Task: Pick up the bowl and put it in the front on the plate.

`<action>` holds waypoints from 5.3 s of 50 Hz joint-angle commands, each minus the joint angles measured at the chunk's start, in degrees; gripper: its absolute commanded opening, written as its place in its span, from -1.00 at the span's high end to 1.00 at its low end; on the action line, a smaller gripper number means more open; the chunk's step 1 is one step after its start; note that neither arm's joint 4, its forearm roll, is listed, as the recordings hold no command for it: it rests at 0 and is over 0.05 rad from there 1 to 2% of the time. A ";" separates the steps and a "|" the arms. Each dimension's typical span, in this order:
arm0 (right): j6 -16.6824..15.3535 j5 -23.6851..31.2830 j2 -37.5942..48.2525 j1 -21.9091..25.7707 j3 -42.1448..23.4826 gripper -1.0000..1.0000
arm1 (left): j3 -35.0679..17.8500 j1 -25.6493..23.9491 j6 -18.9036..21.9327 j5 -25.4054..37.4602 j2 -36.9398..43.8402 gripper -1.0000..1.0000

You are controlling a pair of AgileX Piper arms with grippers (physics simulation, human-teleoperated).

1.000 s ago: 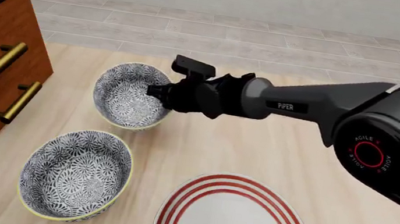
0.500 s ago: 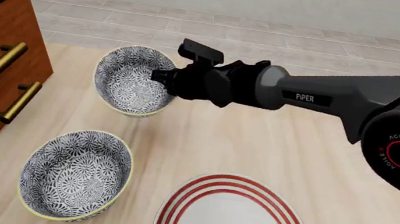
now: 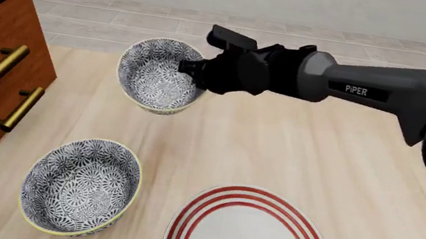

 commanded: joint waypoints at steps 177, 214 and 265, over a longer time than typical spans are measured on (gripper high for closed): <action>8.84 6.44 -55.49 1.15 62.59 1.00 | 0.00 0.00 0.00 0.00 0.00 -1.00; 7.80 3.26 -50.08 2.64 65.28 1.00 | 0.00 0.00 0.00 0.00 0.00 -1.00; 5.83 1.27 -47.99 0.79 66.66 1.00 | 0.00 0.00 0.00 0.00 0.00 -1.00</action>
